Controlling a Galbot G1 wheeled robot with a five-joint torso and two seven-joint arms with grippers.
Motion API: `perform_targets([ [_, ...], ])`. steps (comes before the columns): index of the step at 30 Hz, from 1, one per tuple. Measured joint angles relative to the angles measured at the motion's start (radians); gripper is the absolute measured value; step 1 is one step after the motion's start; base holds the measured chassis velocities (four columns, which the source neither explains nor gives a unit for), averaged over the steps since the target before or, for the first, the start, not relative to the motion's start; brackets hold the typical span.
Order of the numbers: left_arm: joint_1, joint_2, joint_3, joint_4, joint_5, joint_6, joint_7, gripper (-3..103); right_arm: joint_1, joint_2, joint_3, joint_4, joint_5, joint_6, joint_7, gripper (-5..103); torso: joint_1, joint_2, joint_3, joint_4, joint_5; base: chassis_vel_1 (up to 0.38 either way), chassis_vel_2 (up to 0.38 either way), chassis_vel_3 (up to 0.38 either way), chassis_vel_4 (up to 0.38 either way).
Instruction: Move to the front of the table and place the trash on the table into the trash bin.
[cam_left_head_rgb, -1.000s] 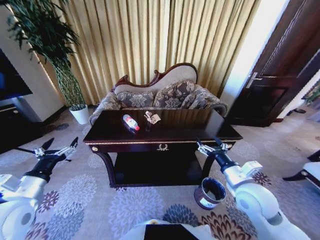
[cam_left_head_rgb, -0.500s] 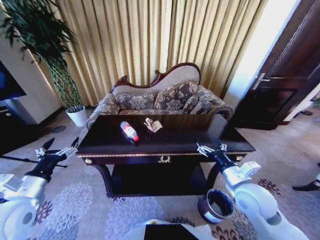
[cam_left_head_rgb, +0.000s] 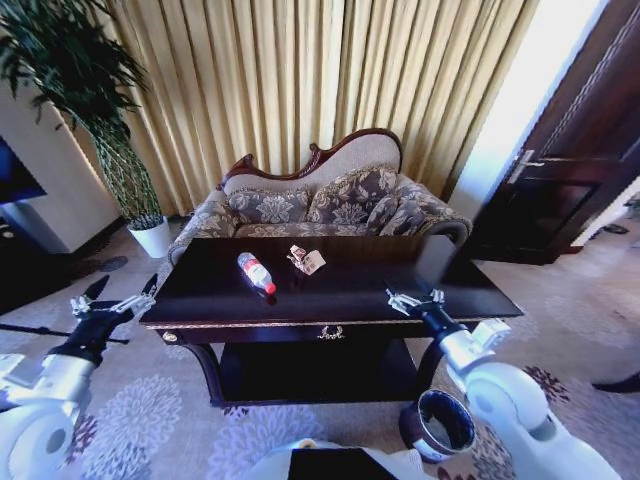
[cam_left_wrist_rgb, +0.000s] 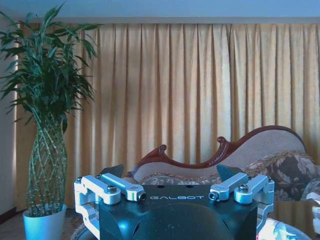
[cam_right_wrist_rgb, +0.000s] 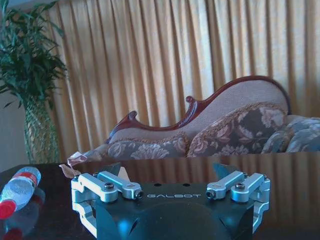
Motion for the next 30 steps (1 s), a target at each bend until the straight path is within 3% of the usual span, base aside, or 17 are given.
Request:
perform_targets([
  [5,0.009,-0.010,-0.010,0.003,0.000,-0.007,-0.004,100,0.125,-0.046,-0.071,-0.069,0.035,-0.022,-0.008,100,0.001,-0.001,0.001,0.0001,0.0001,0.000,0.000,0.000,0.000],
  [10,0.010,-0.033,-0.004,0.003,0.008,-0.007,-0.009,100,0.280,-0.076,-0.212,-0.144,0.063,-0.037,-0.008,100,0.001,-0.001,0.000,0.0001,0.0000,0.000,0.000,0.000,0.000],
  [13,0.017,-0.047,-0.012,-0.010,0.011,-0.007,-0.010,100,0.420,-0.092,-0.349,-0.200,0.077,-0.045,-0.008,100,0.001,-0.001,0.000,0.0000,0.0000,0.000,0.000,0.000,0.000],
  [15,0.018,-0.048,-0.013,-0.010,0.011,-0.007,-0.010,100,0.437,-0.092,-0.364,-0.206,0.079,-0.047,-0.008,100,0.001,-0.001,0.000,0.0000,0.0001,0.000,0.000,0.000,0.000],
  [16,0.020,-0.055,-0.020,-0.015,0.013,-0.007,-0.011,100,0.523,-0.088,-0.437,-0.235,0.085,-0.054,-0.006,100,0.001,-0.001,0.000,0.0000,-0.0001,0.000,0.000,0.000,0.000],
  [18,0.021,-0.058,-0.022,-0.016,0.013,-0.007,-0.011,100,0.547,-0.084,-0.458,-0.245,0.086,-0.055,-0.005,100,0.001,-0.001,0.000,0.0000,0.0001,0.000,0.000,0.000,0.000],
  [21,0.024,-0.072,-0.027,-0.022,0.017,-0.007,-0.013,100,0.670,-0.057,-0.589,-0.302,0.096,-0.063,0.019,100,0.001,-0.001,0.000,0.0002,0.0000,0.000,0.000,0.000,0.000],
  [30,0.025,-0.094,-0.037,-0.026,0.024,-0.007,-0.014,100,0.823,0.011,-0.764,-0.430,0.094,-0.067,0.033,100,0.001,-0.001,0.000,0.0000,-0.0001,0.000,0.000,0.000,0.000],
])
